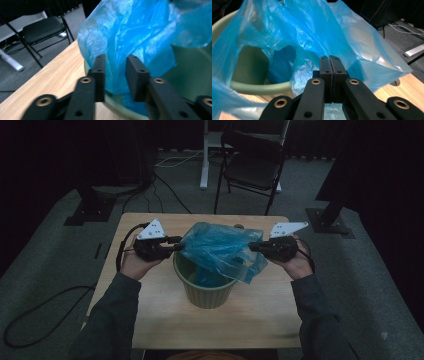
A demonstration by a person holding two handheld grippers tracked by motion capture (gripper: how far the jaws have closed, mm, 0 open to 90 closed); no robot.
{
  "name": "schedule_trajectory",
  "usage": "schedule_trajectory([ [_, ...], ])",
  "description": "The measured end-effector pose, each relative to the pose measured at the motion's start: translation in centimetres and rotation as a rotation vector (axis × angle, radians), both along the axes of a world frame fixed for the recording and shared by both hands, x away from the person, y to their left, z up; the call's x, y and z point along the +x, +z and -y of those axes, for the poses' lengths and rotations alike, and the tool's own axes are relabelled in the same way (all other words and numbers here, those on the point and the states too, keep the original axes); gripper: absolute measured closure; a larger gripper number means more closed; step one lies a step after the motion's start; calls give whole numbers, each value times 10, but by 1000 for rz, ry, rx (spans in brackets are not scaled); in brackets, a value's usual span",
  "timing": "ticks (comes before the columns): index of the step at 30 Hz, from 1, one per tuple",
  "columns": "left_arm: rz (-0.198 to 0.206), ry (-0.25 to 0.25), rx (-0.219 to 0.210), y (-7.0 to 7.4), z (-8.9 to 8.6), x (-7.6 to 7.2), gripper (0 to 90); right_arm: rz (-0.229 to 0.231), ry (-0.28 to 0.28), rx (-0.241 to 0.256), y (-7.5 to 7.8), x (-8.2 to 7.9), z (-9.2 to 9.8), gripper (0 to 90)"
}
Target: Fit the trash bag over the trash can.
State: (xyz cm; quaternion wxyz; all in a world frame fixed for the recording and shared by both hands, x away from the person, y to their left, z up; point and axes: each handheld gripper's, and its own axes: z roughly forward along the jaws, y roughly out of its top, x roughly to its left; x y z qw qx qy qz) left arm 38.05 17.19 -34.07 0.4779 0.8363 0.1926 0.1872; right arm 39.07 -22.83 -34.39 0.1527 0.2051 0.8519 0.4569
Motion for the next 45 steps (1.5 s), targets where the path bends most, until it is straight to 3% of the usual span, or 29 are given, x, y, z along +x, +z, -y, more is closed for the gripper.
schedule_trajectory([
  [8, 26, 23, -17, 9, 1, -1, 606, 5, 7, -1, 3, 0, -9, 897],
  [18, 27, -22, -49, 14, 3, -5, 550, 4, 0, 0, 5, 1, -10, 897],
  [22, 24, -42, -34, 12, 12, -5, 539, 2, 21, 24, 6, 0, -13, 897],
  [23, 23, -47, -24, 11, 14, -4, 555, 2, 25, 17, 6, 0, -15, 897],
  [28, 10, -26, 43, 4, 22, 2, 801, -9, 35, -28, 3, 1, -21, 884],
  [31, 2, -20, 48, 1, 22, 4, 876, -23, 44, -21, 3, 0, -15, 740],
  [35, 0, -7, 62, -1, 21, 5, 893, -23, 48, 41, 11, -2, -1, 667],
  [38, 3, -4, 58, -1, 22, 5, 892, -14, 57, 97, 20, -4, 6, 690],
  [45, 6, 2, 56, -2, 24, 7, 883, 27, 17, 64, 22, -4, -8, 619],
])
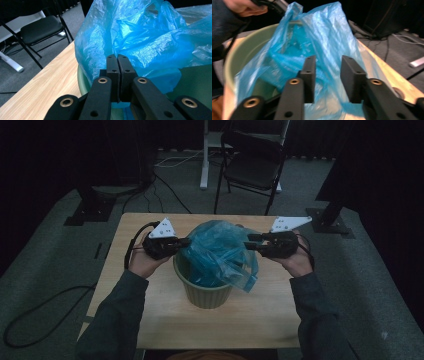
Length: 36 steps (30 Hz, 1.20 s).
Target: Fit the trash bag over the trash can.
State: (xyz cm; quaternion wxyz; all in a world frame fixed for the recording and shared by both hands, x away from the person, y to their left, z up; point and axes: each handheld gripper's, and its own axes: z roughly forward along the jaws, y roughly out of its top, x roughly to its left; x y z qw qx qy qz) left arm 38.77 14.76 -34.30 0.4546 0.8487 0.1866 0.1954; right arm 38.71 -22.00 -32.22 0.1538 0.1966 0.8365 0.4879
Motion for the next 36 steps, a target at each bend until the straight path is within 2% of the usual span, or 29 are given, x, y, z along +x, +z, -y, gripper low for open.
schedule_trajectory([
  [2, 2, 3, 5, -1, 1, 1, 878, 32, -39, -5, 0, 4, -9, 554],
  [6, -1, -4, 4, -2, 2, 2, 867, 36, -53, -24, 2, 12, -21, 542],
  [8, -2, -7, 8, -3, 4, 2, 861, 54, -65, -36, 2, 14, -26, 531],
  [11, -3, -10, 5, -3, 6, 2, 854, 36, -28, -30, 3, 16, -35, 475],
  [13, -3, -13, 5, -3, 7, 2, 846, 40, -32, -70, 2, 17, -42, 451],
  [15, -3, -19, 6, -3, 8, 2, 826, 43, -30, -88, 0, 20, -48, 444],
  [17, -3, -25, 4, -2, 9, 1, 781, 36, -43, -117, -2, 26, -55, 494],
  [19, -3, -25, 4, -2, 9, 1, 755, 26, -40, -129, -4, 29, -57, 494],
  [20, -3, -25, 4, -2, 9, 1, 755, 26, -40, -129, -4, 29, -57, 556],
  [21, 0, -34, -4, -1, 7, -1, 681, 2, -33, -179, -10, 35, -66, 757],
  [22, -1, -37, -8, 0, 6, -1, 681, 2, -33, -179, -10, 35, -66, 757],
  [23, -2, -50, -19, 1, 3, -3, 648, -4, -31, -191, -12, 37, -69, 814],
  [26, 0, -52, -21, 2, 2, -4, 628, -5, -31, -195, -12, 37, -70, 833],
  [31, 11, -77, -66, 9, -3, -10, 593, -9, -55, -208, -12, 39, -73, 881],
  [36, 15, -69, -86, 19, 5, -8, 586, -9, -51, -213, -12, 38, -76, 882],
])
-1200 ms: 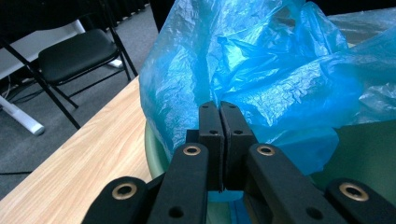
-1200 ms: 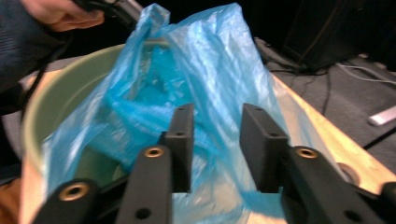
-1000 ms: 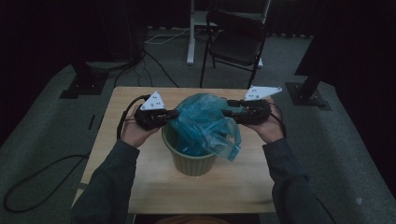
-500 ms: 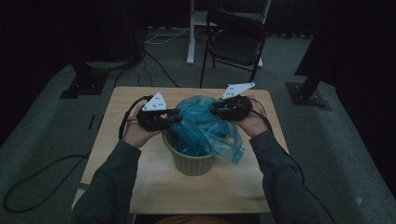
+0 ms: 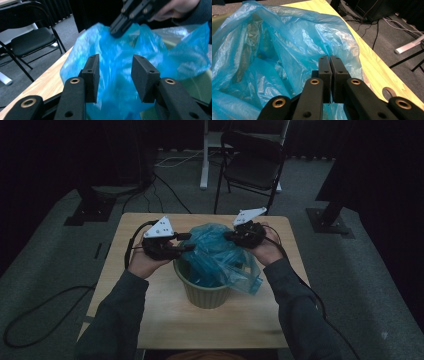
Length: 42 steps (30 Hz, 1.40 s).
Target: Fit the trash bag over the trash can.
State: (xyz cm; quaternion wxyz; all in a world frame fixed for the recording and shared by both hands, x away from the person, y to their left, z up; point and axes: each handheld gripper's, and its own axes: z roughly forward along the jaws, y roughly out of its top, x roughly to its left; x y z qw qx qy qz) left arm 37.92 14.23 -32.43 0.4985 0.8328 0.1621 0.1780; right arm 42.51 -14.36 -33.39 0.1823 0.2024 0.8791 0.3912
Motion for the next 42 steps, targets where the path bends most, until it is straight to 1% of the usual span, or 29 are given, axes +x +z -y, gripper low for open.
schedule_trajectory([
  [3, -4, -9, -6, 7, 10, 3, 581, 2, 6, -5, -1, -2, -3, 882],
  [5, -10, -4, 1, 11, 17, 6, 575, 5, 10, -9, -2, -3, -5, 882],
  [7, -8, 3, 20, 13, 26, 9, 574, 3, 15, -10, -2, -4, -7, 881],
  [8, -8, 3, 20, 13, 26, 9, 574, 3, 15, -10, -2, -4, -7, 881],
  [9, -7, 9, 43, 12, 33, 11, 574, 4, 17, -10, -2, -4, -7, 882],
  [10, -1, 15, 62, 11, 36, 12, 575, 9, 19, -9, -2, -5, -7, 882],
  [12, 4, 36, 133, 5, 46, 15, 577, 14, 16, -4, -1, -6, -7, 882],
  [13, 8, 44, 155, 3, 48, 15, 580, 16, 13, 0, 0, -6, -7, 882],
  [15, 25, 73, 240, -5, 57, 15, 581, 21, 10, 3, 2, -6, -6, 882],
  [16, 43, 90, 275, -6, 60, 14, 592, 26, 3, 5, 4, -6, -5, 882],
  [17, 53, 93, 289, -7, 61, 14, 625, 29, -1, 7, 5, -6, -4, 882],
  [18, 53, 93, 289, -7, 61, 14, 679, 29, -1, 7, 5, -6, -4, 882],
  [19, 63, 98, 307, -8, 62, 14, 679, 30, -2, 10, 5, -6, -3, 882],
  [20, 61, 103, 306, -8, 63, 14, 759, 27, -5, 14, 5, -6, -3, 876],
  [21, 61, 103, 306, -8, 63, 14, 790, 27, -5, 14, 5, -6, -3, 876],
  [22, 57, 122, 288, -8, 60, 17, 849, 33, -3, 23, 6, -7, -2, 811],
  [23, 57, 122, 288, -8, 60, 17, 867, 37, -4, 30, 7, -8, -2, 783],
  [24, 50, 129, 274, -7, 57, 19, 878, 43, -3, 42, 8, -9, -1, 757],
  [26, 49, 141, 257, -7, 54, 20, 885, 61, 3, 66, 10, -12, 1, 738],
  [28, 49, 141, 257, -7, 54, 20, 887, 69, 6, 77, 12, -14, 2, 738],
  [29, 51, 146, 241, -6, 51, 20, 890, 81, 33, 92, 14, -18, 4, 759],
  [31, 49, 152, 221, -5, 48, 20, 890, 74, 55, 98, 14, -21, 5, 779],
  [33, 50, 157, 220, -4, 47, 20, 892, 70, 68, 99, 14, -22, 5, 791],
  [35, 51, 170, 212, -4, 46, 20, 892, 44, 112, 101, 10, -28, 3, 806],
  [38, 50, 175, 196, -3, 45, 21, 892, 27, 137, 65, 6, -30, -1, 781],
  [39, 50, 175, 196, -3, 45, 21, 892, 27, 137, 65, 6, -30, -1, 781],
  [40, 50, 174, 189, -3, 45, 21, 892, 29, 132, 52, 5, -30, -2, 761],
  [41, 51, 173, 191, -3, 45, 21, 892, 28, 107, 27, 3, -28, -4, 736],
  [42, 52, 174, 191, -3, 44, 20, 892, 25, 99, 22, 2, -27, -4, 723],
])
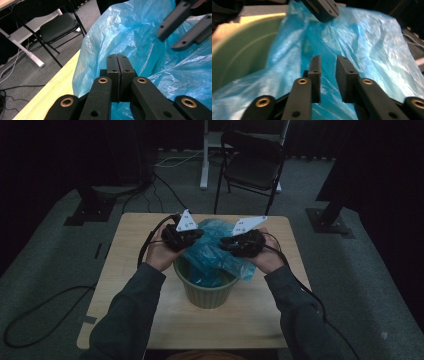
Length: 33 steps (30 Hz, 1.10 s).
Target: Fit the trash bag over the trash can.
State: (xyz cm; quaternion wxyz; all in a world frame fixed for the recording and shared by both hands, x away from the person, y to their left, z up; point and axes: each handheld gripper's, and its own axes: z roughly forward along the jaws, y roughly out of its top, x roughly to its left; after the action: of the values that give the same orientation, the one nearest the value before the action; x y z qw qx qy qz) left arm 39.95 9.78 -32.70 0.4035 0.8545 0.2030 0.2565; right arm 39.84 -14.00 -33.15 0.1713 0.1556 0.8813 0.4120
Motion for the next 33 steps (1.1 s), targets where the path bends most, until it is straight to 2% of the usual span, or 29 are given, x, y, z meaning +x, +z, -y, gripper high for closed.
schedule_trajectory([
  [5, 0, -6, -4, 0, 0, -1, 892, -8, -51, -4, -2, 8, 0, 594],
  [7, -3, -10, -8, 0, 0, -1, 892, -17, -49, 0, -2, 10, 0, 559],
  [9, -2, -12, -10, 0, 0, -1, 892, -51, -38, -2, -4, 14, -3, 576],
  [11, -3, -17, -14, 0, 0, -1, 892, -46, -39, -17, -6, 15, -7, 597],
  [14, -2, -12, -20, 0, 0, -1, 892, -44, -46, -32, -8, 17, -12, 801],
  [16, 1, -3, -28, -2, -4, -1, 892, -46, -69, -43, -8, 19, -11, 883],
  [20, -18, 33, -45, -9, -15, 2, 892, -42, -130, -50, -7, 25, -3, 900],
  [29, -46, 133, -86, -19, -46, 11, 892, -66, -255, -21, -9, 36, 20, 900],
  [33, -69, 166, -84, -25, -54, 17, 892, -79, -293, -39, -14, 40, 26, 900],
])
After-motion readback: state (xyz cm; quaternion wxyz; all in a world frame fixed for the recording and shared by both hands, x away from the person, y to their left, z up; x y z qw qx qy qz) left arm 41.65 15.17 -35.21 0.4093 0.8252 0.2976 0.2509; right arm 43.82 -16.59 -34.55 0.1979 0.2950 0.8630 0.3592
